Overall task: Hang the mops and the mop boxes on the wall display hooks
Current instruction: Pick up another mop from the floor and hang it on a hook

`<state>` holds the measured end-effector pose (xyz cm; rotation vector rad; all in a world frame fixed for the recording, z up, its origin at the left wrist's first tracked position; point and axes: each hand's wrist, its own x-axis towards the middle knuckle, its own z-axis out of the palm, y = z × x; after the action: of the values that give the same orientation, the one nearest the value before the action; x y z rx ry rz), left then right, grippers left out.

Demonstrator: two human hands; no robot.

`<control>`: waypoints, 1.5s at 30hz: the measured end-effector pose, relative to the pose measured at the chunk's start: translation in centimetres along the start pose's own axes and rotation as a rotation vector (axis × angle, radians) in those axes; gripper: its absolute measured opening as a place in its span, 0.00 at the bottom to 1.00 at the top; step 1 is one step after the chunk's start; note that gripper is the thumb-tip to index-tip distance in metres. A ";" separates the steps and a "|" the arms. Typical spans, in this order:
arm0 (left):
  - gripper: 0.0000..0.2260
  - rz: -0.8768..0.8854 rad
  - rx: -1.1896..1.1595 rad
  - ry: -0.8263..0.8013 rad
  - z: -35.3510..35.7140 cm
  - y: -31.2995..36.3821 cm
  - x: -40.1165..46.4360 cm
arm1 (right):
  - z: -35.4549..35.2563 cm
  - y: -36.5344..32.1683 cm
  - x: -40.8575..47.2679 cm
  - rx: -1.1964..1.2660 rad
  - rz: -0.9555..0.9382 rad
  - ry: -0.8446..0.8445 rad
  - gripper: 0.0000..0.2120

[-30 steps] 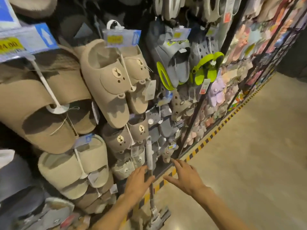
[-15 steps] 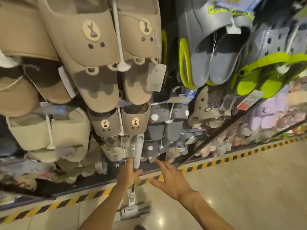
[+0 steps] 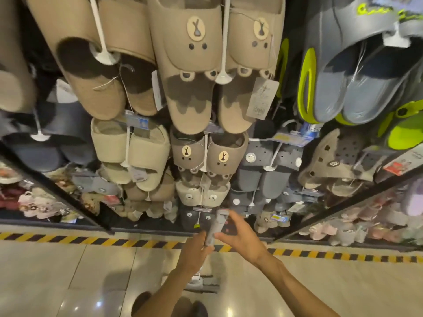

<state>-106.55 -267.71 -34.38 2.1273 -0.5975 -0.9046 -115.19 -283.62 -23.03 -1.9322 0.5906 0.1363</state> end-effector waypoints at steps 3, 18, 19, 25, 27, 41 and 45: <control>0.20 0.002 -0.031 0.072 -0.2 0.2 -1.6 | 1.3 0.7 0.2 0.109 0.001 -0.026 0.18; 0.13 -0.057 -0.279 0.257 -8.1 -4.0 -9.3 | 9.2 -8.6 -0.5 -0.035 -0.232 -0.237 0.16; 0.14 -0.058 -0.297 0.283 -9.3 -4.3 -10.3 | 10.3 -9.8 -0.2 -0.051 -0.263 -0.265 0.16; 0.11 -0.024 -0.449 0.505 -16.6 -7.3 -16.5 | 17.6 -17.7 1.1 -0.098 -0.422 -0.370 0.20; 0.09 0.015 -0.472 0.594 -19.2 -8.4 -18.5 | 20.3 -20.3 1.3 -0.117 -0.487 -0.400 0.18; 0.07 0.088 -0.588 1.087 -40.8 -16.9 -34.1 | 42.6 -42.7 0.9 0.071 -0.757 -0.571 0.15; 0.11 0.103 -0.541 1.245 -47.6 -19.7 -38.6 | 49.7 -49.7 -0.1 0.126 -0.833 -0.669 0.13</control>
<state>-92.98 -209.34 -10.87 1.6930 0.1810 0.3699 -83.95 -223.87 -3.30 -1.7192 -0.6340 0.1893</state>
